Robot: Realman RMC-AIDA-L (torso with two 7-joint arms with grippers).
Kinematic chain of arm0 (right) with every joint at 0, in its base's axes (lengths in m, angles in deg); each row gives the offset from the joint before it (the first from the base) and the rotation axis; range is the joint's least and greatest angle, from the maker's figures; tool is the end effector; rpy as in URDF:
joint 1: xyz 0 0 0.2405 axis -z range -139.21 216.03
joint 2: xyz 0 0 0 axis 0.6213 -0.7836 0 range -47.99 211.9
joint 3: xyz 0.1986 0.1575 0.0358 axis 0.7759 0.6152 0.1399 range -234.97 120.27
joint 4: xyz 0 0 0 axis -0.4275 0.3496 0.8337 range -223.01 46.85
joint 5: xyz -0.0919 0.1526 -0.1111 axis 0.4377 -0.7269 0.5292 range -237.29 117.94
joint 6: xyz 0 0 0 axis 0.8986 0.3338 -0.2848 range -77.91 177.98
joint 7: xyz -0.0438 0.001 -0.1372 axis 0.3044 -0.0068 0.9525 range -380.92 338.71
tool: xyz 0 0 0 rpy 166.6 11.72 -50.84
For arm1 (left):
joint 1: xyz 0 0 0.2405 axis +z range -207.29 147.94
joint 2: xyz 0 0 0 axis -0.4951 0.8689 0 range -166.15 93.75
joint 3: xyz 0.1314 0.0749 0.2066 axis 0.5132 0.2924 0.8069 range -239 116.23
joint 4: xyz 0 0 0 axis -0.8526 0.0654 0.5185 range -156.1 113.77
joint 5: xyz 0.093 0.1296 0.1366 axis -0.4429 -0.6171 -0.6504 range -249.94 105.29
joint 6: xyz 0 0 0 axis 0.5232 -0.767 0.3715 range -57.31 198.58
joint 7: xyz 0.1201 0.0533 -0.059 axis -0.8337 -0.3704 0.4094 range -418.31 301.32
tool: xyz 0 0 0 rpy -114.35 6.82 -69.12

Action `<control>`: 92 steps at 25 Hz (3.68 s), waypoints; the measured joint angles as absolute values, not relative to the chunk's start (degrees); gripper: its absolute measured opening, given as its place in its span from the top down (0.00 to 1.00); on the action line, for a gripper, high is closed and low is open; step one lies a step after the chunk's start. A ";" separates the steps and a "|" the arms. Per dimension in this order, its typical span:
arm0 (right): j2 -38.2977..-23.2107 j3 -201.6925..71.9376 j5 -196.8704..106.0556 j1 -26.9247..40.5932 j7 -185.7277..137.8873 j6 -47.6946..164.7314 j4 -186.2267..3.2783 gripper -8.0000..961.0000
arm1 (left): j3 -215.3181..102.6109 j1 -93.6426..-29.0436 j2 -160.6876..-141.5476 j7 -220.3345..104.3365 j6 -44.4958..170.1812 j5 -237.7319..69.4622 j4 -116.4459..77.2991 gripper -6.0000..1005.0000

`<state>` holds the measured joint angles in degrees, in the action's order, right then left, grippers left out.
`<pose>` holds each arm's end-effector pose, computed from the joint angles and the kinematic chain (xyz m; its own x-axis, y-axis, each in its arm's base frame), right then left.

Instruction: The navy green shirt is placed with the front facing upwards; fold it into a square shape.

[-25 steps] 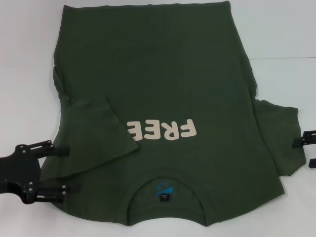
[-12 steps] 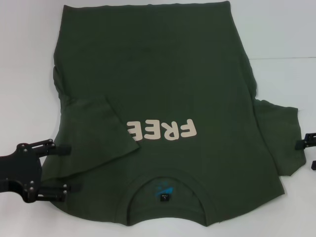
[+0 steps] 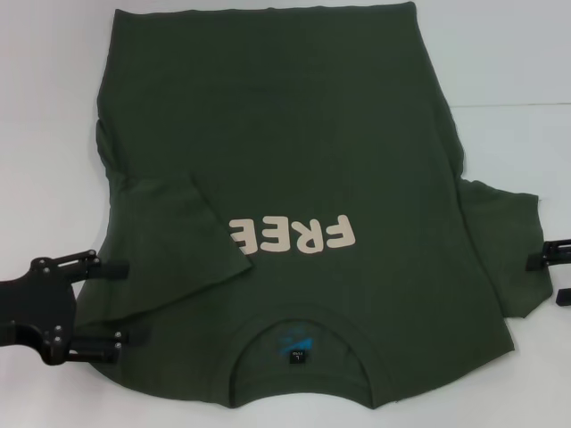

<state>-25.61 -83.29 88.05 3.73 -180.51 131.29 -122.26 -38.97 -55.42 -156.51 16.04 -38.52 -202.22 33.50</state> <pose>0.3561 0.3459 0.0795 -0.3071 -0.8667 -0.3932 -0.9390 0.3432 -0.0231 -0.2885 0.2812 0.0592 0.8699 0.2538 0.4229 0.3599 -0.9129 -0.1924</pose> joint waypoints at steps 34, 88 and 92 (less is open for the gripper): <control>-26.41 -83.27 86.03 2.05 -180.10 130.29 -120.69 0.17 | -39.25 -55.60 -156.52 16.12 -38.52 -202.22 33.50 0.07; -25.88 -85.18 86.22 1.42 -180.89 130.51 -117.67 0.17 | -39.41 -56.05 -156.34 16.39 -38.27 -201.69 34.12 0.07; -25.88 -85.43 86.22 1.41 -180.90 130.24 -117.61 0.17 | -39.41 -56.07 -156.34 16.39 -38.27 -201.69 34.12 0.07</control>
